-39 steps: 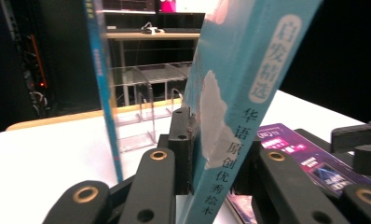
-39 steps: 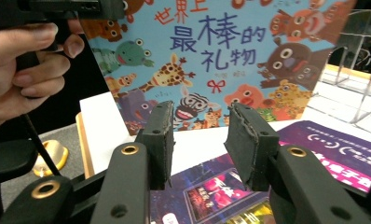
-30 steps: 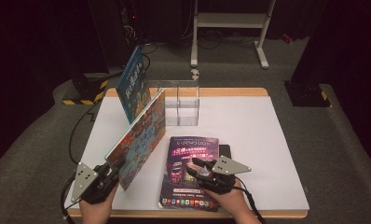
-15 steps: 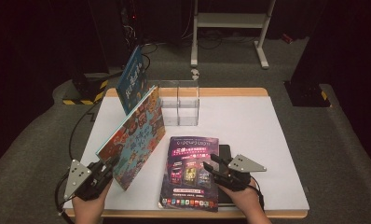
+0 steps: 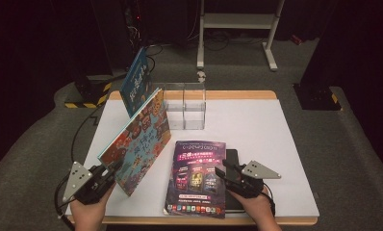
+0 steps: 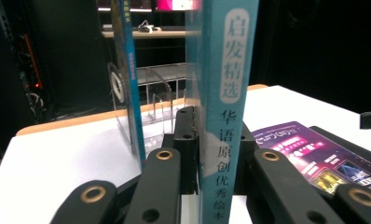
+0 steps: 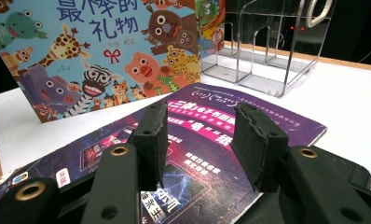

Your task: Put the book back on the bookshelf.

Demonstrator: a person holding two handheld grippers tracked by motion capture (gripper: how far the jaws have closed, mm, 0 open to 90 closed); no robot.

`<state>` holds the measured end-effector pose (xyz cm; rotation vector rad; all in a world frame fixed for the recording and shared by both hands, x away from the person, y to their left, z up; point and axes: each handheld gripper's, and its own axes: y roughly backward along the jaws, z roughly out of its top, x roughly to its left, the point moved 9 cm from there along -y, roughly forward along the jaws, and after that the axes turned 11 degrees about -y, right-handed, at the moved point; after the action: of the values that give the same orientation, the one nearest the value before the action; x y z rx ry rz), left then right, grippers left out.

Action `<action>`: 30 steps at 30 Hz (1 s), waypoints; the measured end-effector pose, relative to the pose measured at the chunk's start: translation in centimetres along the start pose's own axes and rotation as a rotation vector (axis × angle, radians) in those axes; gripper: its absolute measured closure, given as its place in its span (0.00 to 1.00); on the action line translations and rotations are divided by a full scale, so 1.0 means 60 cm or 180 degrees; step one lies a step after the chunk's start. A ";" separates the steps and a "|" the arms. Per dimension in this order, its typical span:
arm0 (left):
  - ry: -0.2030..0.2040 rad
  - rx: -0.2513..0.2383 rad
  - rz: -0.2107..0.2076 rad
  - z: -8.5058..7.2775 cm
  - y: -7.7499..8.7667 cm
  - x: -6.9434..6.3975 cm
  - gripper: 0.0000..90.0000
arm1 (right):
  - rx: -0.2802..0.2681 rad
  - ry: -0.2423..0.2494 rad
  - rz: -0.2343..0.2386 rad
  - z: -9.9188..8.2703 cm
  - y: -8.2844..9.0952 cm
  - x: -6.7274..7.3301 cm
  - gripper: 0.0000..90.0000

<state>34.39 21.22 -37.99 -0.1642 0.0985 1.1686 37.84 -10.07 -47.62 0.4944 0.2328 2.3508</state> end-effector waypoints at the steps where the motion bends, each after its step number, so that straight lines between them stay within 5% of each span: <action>1: 0.0037 0.0062 -0.0006 0.001 -0.002 0.002 0.87 | -0.0005 -0.0009 0.0000 0.000 0.000 0.000 0.61; 6: 0.0042 0.0191 0.0059 0.005 -0.015 0.008 0.84 | 0.0008 -0.0029 0.0008 -0.002 -0.002 -0.001 0.60; 13: -0.0091 0.0086 -0.0039 0.024 -0.034 -0.007 0.83 | 0.0019 -0.0039 0.0010 -0.005 -0.002 -0.002 0.60; 30: -0.0084 -0.0042 -0.0175 0.041 -0.061 -0.010 0.80 | 0.0028 -0.0077 -0.0007 -0.008 0.000 -0.010 0.59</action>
<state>37.49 19.73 -35.17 -0.1621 0.0626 1.1165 38.04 -10.50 -48.22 0.5263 0.2322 2.3414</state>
